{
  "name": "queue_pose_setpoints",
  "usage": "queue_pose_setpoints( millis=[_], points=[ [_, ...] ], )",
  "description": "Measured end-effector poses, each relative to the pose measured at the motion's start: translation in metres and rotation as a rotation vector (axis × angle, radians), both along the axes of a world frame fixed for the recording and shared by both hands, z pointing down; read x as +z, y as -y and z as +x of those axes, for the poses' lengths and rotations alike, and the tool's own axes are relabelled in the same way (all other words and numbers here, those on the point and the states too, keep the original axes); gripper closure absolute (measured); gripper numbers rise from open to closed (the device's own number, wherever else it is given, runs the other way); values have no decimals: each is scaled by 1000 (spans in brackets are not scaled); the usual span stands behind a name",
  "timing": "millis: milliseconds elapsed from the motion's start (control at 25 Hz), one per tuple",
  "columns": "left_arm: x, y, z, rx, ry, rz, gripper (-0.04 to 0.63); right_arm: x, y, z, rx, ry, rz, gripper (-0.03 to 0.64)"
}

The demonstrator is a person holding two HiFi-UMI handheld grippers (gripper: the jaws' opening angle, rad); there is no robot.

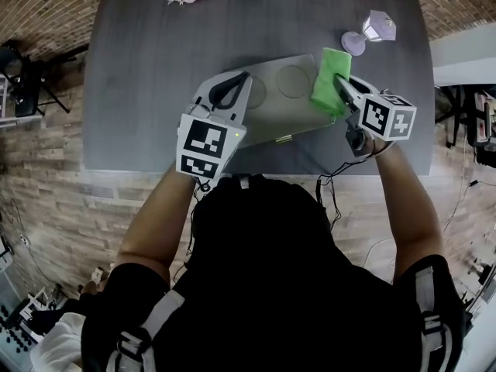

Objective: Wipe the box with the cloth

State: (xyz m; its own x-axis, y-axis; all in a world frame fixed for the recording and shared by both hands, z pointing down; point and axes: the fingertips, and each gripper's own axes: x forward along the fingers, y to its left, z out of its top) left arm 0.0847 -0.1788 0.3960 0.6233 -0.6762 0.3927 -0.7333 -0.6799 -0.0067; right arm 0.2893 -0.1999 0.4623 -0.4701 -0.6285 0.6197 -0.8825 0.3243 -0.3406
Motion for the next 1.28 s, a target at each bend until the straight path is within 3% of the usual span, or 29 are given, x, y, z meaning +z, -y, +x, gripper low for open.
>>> queue_pose_setpoints(
  millis=[280, 560, 1000, 1280],
  points=[
    [-10, -11, -17, 4, -16, 24, 586, -27, -10, -27, -15, 8, 37, 578],
    [-20, -20, -63, -39, -30, 47, 586, -48, -24, -108, -138, 19, 54, 578],
    [-22, -32, -129, -67, -51, 49, 586, -36, -72, -253, -339, 70, -15, 578],
    [-18, -28, -146, -58, -48, 45, 586, -18, -98, -282, -370, 64, -67, 578]
  ],
)
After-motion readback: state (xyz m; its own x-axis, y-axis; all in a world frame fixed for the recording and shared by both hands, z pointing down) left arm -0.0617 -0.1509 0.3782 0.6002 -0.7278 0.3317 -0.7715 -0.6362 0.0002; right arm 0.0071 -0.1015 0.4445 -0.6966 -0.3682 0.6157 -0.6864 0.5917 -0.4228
